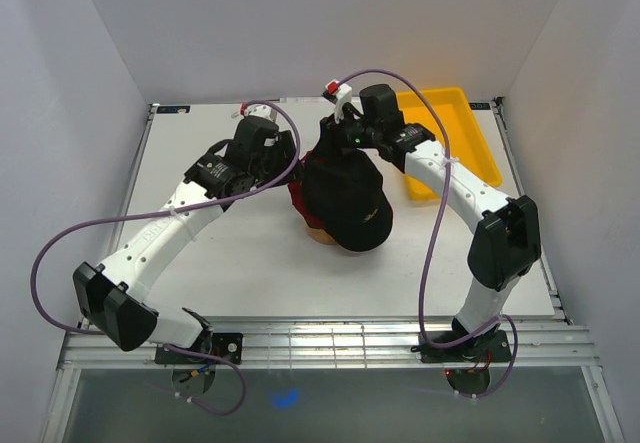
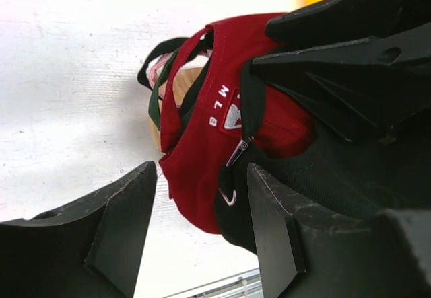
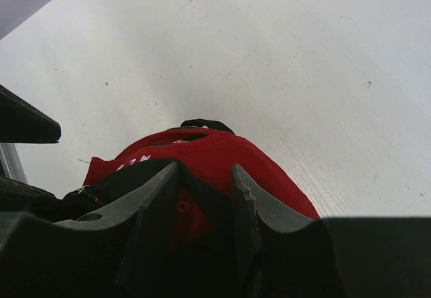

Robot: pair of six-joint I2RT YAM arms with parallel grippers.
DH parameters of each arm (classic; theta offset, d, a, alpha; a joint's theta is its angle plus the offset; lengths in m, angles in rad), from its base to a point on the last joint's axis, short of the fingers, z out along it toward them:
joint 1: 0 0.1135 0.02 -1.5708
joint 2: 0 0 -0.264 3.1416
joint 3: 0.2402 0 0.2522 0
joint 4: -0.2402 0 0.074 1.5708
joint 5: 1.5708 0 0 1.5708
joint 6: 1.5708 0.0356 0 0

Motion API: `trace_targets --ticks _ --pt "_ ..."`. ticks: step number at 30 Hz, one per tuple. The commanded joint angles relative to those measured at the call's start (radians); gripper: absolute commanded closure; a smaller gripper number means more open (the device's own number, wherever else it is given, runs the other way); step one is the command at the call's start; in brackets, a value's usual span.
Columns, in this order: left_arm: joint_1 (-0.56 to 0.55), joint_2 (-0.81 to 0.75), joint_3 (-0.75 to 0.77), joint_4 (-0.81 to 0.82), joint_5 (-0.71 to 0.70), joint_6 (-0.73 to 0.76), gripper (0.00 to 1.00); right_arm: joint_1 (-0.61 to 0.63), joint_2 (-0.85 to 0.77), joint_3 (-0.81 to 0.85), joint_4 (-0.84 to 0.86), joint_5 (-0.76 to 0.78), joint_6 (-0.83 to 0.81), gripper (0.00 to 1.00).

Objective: Stack the hats

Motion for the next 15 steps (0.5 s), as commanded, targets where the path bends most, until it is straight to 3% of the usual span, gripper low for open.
trace_targets --ticks 1,15 --pt "0.016 -0.016 -0.031 0.046 0.075 0.016 0.33 0.009 0.083 -0.028 -0.247 -0.007 -0.026 0.57" --pt "0.102 0.015 -0.123 0.150 0.205 0.024 0.36 0.007 0.086 -0.031 -0.247 -0.006 -0.039 0.57"
